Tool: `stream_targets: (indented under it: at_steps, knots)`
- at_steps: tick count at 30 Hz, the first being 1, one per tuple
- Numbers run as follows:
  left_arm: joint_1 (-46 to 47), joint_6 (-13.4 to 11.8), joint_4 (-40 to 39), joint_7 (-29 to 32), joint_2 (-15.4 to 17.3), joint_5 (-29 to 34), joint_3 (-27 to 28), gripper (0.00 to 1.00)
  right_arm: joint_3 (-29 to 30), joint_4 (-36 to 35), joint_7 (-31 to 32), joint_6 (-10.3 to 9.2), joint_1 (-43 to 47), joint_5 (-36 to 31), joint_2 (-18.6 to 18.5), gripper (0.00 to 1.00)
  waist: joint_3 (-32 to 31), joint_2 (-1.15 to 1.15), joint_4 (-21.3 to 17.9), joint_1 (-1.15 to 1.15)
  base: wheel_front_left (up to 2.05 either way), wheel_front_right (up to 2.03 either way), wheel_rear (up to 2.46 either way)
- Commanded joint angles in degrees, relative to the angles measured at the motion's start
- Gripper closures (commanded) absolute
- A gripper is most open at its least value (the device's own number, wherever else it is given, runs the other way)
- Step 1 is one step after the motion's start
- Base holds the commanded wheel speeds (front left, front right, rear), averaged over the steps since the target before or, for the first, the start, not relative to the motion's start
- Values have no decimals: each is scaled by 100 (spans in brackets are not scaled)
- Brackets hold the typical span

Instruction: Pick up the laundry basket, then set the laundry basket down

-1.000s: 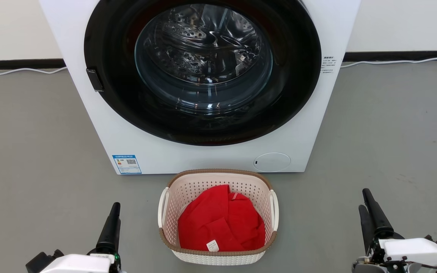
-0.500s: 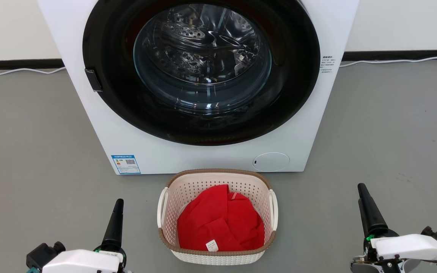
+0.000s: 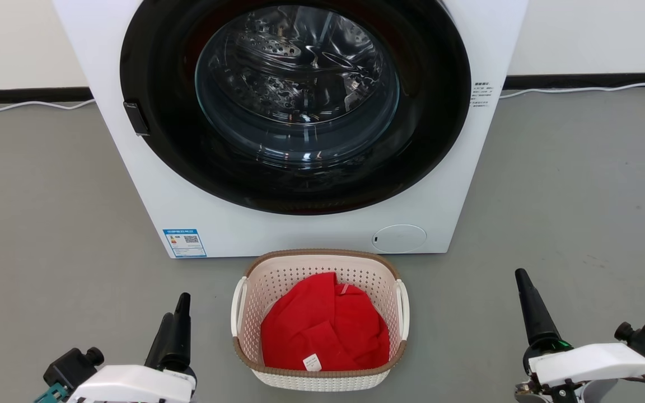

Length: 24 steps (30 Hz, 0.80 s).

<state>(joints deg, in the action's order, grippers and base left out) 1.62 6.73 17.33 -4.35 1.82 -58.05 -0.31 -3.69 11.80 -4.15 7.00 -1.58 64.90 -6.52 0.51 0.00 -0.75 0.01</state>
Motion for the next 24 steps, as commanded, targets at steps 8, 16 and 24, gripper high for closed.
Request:
stream_targets:
  at_steps: [8,16,24]
  knots:
    - [358,-119,-113,-183,57,804,31,0,-59,-156,-203,30,-317,-835,-63,0,4,0,-9,0,0,0,0]
    - [373,-232,-165,-317,64,1471,-21,0,-74,-161,-337,32,-327,-1522,-24,0,8,0,-21,0,0,0,0]
    - [410,-270,-151,-451,72,1910,-80,0,-166,-158,-471,35,-365,-2128,-50,0,7,0,-27,0,0,0,0]
